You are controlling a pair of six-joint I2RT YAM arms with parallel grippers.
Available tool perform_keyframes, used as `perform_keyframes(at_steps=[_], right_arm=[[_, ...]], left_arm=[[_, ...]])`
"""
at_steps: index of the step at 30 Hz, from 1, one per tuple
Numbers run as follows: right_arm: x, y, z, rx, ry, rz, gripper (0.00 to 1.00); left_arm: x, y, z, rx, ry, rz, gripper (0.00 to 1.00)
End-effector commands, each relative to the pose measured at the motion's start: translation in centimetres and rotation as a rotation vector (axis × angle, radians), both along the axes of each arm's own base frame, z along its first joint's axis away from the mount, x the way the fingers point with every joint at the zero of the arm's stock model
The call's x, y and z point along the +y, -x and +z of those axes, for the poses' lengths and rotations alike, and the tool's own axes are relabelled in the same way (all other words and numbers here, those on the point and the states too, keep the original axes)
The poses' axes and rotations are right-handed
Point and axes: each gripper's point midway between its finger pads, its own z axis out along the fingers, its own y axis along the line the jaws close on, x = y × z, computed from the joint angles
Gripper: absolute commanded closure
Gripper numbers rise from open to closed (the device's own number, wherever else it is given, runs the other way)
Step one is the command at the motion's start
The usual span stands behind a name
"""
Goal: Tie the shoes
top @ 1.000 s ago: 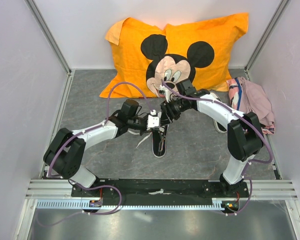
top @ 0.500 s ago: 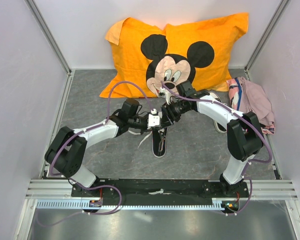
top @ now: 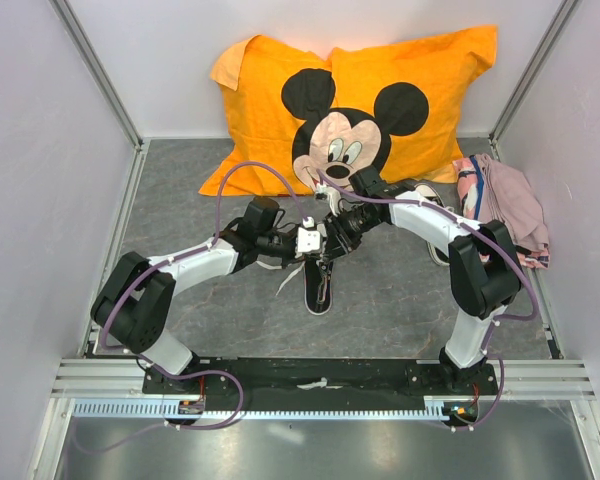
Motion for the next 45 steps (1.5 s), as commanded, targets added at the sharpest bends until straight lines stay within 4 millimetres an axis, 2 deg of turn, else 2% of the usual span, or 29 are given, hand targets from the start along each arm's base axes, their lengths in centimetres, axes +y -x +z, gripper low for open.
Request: perform_keyframes(at_steps=[1,2,3,5,9,10,11,12,13,14,18,25,28,29,31,32,33,35,36,38,39,41,42,45], right_arm=[[0.3,-0.8,0.7,-0.06,-0.009,0.023,0.8],[0.3,-0.9,0.8,-0.066,-0.012,0.023,0.85],[0.4,-1.0,0.9,-0.073,-0.013,0.02,0.93],[0.4,-1.2,1.2,-0.087,-0.016,0.017,0.99],[0.5,-1.3,1.7,-0.101,-0.027,0.02,1.0],[0.6,-1.3,2.0,-0.11,-0.035,0.024,0.95],[0.6,-1.4,2.2,-0.115,-0.039,0.028,0.85],[0.6,-1.3,2.4,-0.119,-0.042,0.032,0.61],[0.6,-1.4,2.5,-0.128,-0.043,0.034,0.49],[0.7,-1.4,2.4,-0.127,-0.044,0.036,0.43],[1.1,-1.4,2.6,-0.13,-0.051,0.047,0.43],[1.7,-0.8,2.2,-0.13,-0.043,0.074,0.51],[1.8,-1.0,1.9,-0.129,-0.037,0.072,0.64],[1.8,-1.0,1.9,-0.131,-0.037,0.073,0.76],[1.8,-1.2,2.1,-0.14,-0.035,0.067,0.86],[1.8,-1.3,2.1,-0.146,-0.031,0.066,0.96],[1.7,-1.3,2.1,-0.153,-0.028,0.068,1.0],[1.4,-1.4,1.9,-0.163,-0.013,0.06,1.0],[1.3,-1.5,2.0,-0.166,-0.011,0.056,1.0],[1.1,-1.5,1.8,-0.163,-0.003,0.049,1.0],[1.0,-1.6,1.9,-0.171,-0.002,0.048,1.0],[1.0,-1.6,2.0,-0.177,0.0,0.047,1.0],[1.0,-1.7,2.2,-0.181,-0.001,0.046,1.0],[0.9,-1.6,2.2,-0.181,0.001,0.044,1.0]], left_arm=[[-0.7,-0.7,1.7,-0.042,0.038,-0.018,0.98],[-0.6,-0.6,1.5,-0.039,0.033,-0.021,0.98],[-0.5,-0.6,1.5,-0.045,0.028,-0.023,0.98],[-0.3,-0.3,1.3,-0.043,0.021,-0.027,0.98],[0.1,-0.1,1.1,-0.043,0.008,-0.034,0.99],[0.1,-0.1,1.1,-0.042,0.008,-0.034,0.98],[0.1,0.0,1.0,-0.038,0.007,-0.037,0.98],[0.1,0.0,1.0,-0.037,0.008,-0.036,0.98],[0.0,-0.1,1.2,-0.039,0.011,-0.035,0.98],[0.0,-0.2,1.1,-0.035,0.011,-0.035,0.98],[-0.2,-0.4,1.2,-0.038,0.012,-0.036,0.98],[-0.5,-0.4,1.4,-0.034,0.019,-0.045,0.99],[-0.5,-0.4,1.4,-0.036,0.021,-0.048,0.98],[-0.4,-0.5,1.4,-0.035,0.02,-0.045,0.98],[-0.4,-0.4,1.3,-0.035,0.018,-0.043,0.98],[-0.3,-0.4,1.3,-0.037,0.017,-0.042,0.98],[-0.2,-0.5,1.3,-0.039,0.014,-0.04,0.97],[0.5,-0.4,1.4,-0.029,-0.001,-0.029,0.89],[1.5,-0.6,1.1,-0.01,-0.016,-0.009,0.78],[2.6,-1.0,1.6,-0.009,-0.013,-0.009,0.69],[4.1,-1.5,1.3,0.021,-0.029,0.025,0.63],[5.5,-2.2,1.8,0.006,-0.036,0.031,0.57],[6.8,-3.0,1.6,0.005,-0.047,0.056,0.56],[9.0,-3.3,0.5,-0.011,-0.109,0.037,0.55]])
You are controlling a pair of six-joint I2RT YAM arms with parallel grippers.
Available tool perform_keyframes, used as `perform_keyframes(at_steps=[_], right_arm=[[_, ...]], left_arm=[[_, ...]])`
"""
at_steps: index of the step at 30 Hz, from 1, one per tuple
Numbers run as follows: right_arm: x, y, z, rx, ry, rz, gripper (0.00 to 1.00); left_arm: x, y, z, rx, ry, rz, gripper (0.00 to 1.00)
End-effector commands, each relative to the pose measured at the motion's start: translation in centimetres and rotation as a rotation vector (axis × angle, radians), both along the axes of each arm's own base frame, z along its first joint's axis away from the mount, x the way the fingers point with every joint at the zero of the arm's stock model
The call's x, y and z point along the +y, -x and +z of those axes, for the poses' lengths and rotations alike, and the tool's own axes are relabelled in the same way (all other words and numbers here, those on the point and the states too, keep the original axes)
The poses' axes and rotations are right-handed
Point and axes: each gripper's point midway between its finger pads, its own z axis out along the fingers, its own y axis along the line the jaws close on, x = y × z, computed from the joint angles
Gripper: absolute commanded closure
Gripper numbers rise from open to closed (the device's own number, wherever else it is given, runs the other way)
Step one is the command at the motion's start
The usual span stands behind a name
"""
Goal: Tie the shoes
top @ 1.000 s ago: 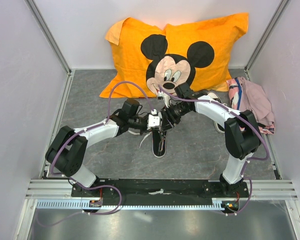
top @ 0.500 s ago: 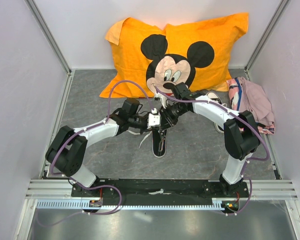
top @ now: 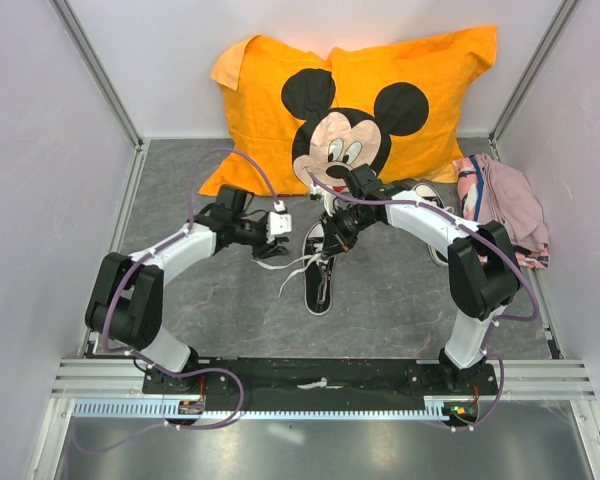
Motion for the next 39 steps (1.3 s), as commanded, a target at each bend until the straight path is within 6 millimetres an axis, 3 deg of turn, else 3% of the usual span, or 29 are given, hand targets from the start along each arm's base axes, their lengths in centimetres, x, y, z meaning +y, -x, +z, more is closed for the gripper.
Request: perform_keyframes(at_steps=[1,6,9,17,27,31,32,35,39], right_arm=[[0.2,-1.0,2.2,-0.084,-0.034,0.008,1.0],[0.2,-1.0,2.1,-0.077,-0.028,-0.004,1.0],[0.2,-1.3,2.1,-0.069,-0.025,-0.024,1.0],[0.4,-1.8,2.1,-0.07,-0.022,-0.059,1.0],[0.5,-2.1,2.0,-0.074,-0.022,-0.065,1.0],[0.6,-2.2,2.0,-0.077,-0.025,-0.066,1.0],[0.6,-2.2,2.1,-0.078,-0.026,-0.066,1.0],[0.6,-2.4,2.1,-0.085,-0.024,-0.073,1.0],[0.5,-2.8,2.2,-0.099,-0.023,-0.087,1.0]], left_arm=[[2.7,-0.2,1.0,-0.065,-0.053,-0.076,0.55],[2.8,-0.5,-1.0,-0.029,-0.108,-0.115,0.52],[2.8,-0.4,-1.9,-0.007,-0.134,-0.119,0.41],[3.2,-0.3,-4.6,0.003,-0.231,-0.146,0.49],[4.9,0.0,-7.8,0.052,-0.367,-0.141,0.49],[5.6,0.4,-8.9,0.065,-0.413,-0.161,0.65],[5.8,0.8,-8.9,0.073,-0.417,-0.171,0.77],[5.3,1.8,-7.7,0.084,-0.374,-0.191,0.98],[3.8,3.3,-4.1,0.081,-0.244,-0.209,0.98]])
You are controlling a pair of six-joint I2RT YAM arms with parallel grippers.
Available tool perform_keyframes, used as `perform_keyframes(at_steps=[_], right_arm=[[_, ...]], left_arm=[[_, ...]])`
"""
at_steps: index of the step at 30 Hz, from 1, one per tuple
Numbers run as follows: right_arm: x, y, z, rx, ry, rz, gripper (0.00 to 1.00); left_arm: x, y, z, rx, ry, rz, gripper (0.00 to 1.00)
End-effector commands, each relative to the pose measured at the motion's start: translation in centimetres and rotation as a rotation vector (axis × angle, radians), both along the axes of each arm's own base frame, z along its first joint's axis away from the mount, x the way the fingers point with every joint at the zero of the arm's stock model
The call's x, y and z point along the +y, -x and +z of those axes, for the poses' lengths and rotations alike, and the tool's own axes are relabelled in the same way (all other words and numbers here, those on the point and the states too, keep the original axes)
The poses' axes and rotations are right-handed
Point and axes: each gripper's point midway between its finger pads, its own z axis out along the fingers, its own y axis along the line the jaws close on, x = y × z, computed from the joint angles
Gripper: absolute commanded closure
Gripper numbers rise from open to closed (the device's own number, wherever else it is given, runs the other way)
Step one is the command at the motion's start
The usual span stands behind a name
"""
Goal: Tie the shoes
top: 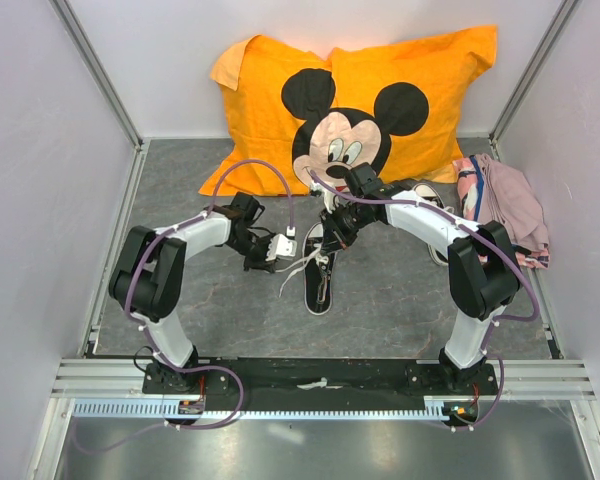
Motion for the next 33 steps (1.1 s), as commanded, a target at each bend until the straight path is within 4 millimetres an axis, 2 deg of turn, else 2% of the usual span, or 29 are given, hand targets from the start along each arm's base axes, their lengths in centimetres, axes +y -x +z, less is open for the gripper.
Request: perform_keyframes(at_steps=[1,5,10,14,16,17,23,24,25,28,29,33], right_arm=[[0.4,-1.8,2.2,-0.093,-0.031,-0.03,1.0],[0.2,-2.3,2.1,-0.106,-0.024,-0.048,1.0],[0.2,-2.4,2.2,-0.11,-0.035,-0.053,1.0],[0.5,-2.6,2.4,-0.117,-0.049,-0.059,1.0],[0.6,-2.7,2.6,-0.127,-0.054,-0.058,1.0],[0.6,-2.7,2.6,-0.128,-0.056,-0.057,1.0],[0.9,-2.7,3.3,-0.146,-0.081,-0.034,1.0],[0.9,-2.6,3.3,-0.146,-0.083,-0.031,1.0],[1.0,-2.5,3.4,-0.147,-0.087,-0.025,1.0],[0.9,-2.4,3.4,-0.151,-0.091,-0.015,1.0],[1.0,-2.3,3.4,-0.15,-0.093,-0.011,1.0],[0.8,-2.1,3.4,-0.16,-0.095,0.001,1.0]], left_arm=[[-1.5,1.6,5.5,-0.047,0.147,-0.052,0.98],[-2.1,3.8,9.1,-0.07,0.225,-0.093,0.99],[-3.3,6.8,11.7,-0.056,0.279,-0.152,0.98],[-7.1,8.5,14.6,-0.047,0.366,-0.215,0.98],[-8.7,9.1,15.4,-0.022,0.394,-0.208,0.98],[-10.3,9.4,15.8,-0.053,0.422,-0.244,0.98],[-15.0,9.1,14.9,-0.053,0.462,-0.17,0.99],[-16.1,8.1,15.4,-0.076,0.489,-0.134,0.98],[-16.7,8.0,14.7,-0.065,0.483,-0.122,0.98],[-18.8,7.8,14.3,-0.085,0.496,-0.109,0.98],[-19.5,8.2,13.4,-0.078,0.486,-0.114,0.98],[-21.2,6.7,12.2,-0.115,0.497,-0.033,0.99]])
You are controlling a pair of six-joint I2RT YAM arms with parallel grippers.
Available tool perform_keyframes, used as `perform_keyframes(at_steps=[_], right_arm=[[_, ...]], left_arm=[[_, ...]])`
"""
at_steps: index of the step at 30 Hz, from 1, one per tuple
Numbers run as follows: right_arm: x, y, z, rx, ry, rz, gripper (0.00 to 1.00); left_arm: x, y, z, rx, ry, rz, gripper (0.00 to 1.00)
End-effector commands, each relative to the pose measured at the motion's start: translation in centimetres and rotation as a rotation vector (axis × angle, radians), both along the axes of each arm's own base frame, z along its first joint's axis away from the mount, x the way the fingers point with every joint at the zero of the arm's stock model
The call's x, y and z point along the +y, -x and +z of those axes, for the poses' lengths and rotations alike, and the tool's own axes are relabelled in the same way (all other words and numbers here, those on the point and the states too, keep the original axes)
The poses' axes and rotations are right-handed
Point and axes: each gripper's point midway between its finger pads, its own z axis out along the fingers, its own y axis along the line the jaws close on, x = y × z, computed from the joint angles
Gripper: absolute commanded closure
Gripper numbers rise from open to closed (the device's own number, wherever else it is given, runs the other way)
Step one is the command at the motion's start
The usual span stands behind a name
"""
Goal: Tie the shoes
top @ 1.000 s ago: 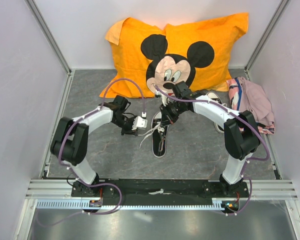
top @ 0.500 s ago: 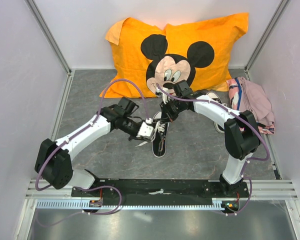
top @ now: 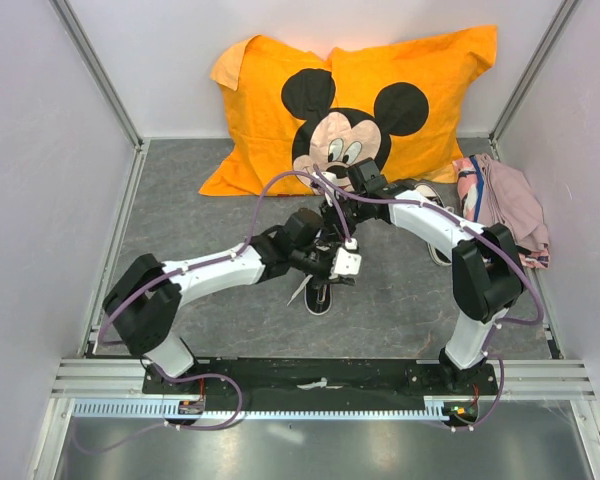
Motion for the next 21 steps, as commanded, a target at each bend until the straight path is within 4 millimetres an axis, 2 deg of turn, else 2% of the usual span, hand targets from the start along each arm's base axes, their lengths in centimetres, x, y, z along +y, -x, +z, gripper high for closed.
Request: perform_keyframes(at_steps=[1,3,4,6,7,8,9,10,11,12,14,15,17,18,20,21], right_arm=[[0.2,0.0,2.0,-0.067,-0.05,0.036,1.0],[0.2,0.2,1.9,-0.066,-0.05,0.04,1.0],[0.2,0.2,1.9,-0.068,-0.052,0.042,1.0],[0.2,0.6,1.7,-0.055,-0.055,0.05,1.0],[0.2,0.5,1.7,-0.059,-0.056,0.05,1.0],[0.2,0.5,1.6,-0.056,-0.053,0.051,1.0],[0.2,0.6,1.6,-0.058,-0.055,0.055,1.0],[0.1,0.6,1.5,-0.055,-0.053,0.054,1.0],[0.2,0.6,1.5,-0.059,-0.055,0.06,1.0],[0.2,0.6,1.5,-0.058,-0.055,0.061,1.0],[0.2,0.6,1.5,-0.06,-0.055,0.065,1.0],[0.2,0.6,1.6,-0.063,-0.057,0.067,1.0],[0.3,0.7,1.8,-0.066,-0.061,0.071,1.0],[0.3,0.6,1.9,-0.064,-0.065,0.069,1.0],[0.5,0.7,2.1,-0.06,-0.074,0.074,1.0],[0.6,0.7,2.2,-0.062,-0.077,0.077,1.0]], left_arm=[[-2.6,-2.1,0.1,-0.012,0.07,0.13,0.98],[-2.9,-2.8,-0.6,-0.002,0.055,0.168,0.98],[-3.1,-3.1,-0.6,-0.001,0.063,0.18,0.94],[-3.2,-3.0,-0.5,0.015,0.061,0.189,0.79],[-3.0,-2.8,-0.4,0.02,0.061,0.185,0.65],[-2.8,-2.4,-0.1,0.027,0.062,0.173,0.61],[-2.6,-2.0,1.2,0.012,0.084,0.161,0.58],[-2.1,-1.5,1.4,0.018,0.079,0.152,0.49],[-1.9,-1.0,1.9,0.013,0.088,0.133,0.48],[-1.4,-0.7,3.6,-0.009,0.118,0.131,0.48],[-0.3,-0.2,4.3,-0.002,0.121,0.137,0.49],[0.7,-0.6,5.6,-0.008,0.145,0.163,0.53],[2.2,-0.9,6.0,0.044,0.149,0.212,0.58],[3.4,-2.2,6.1,0.052,0.151,0.258,0.63],[5.1,-3.2,6.7,0.052,0.162,0.305,0.66],[6.7,-4.2,6.0,0.066,0.141,0.354,0.7]])
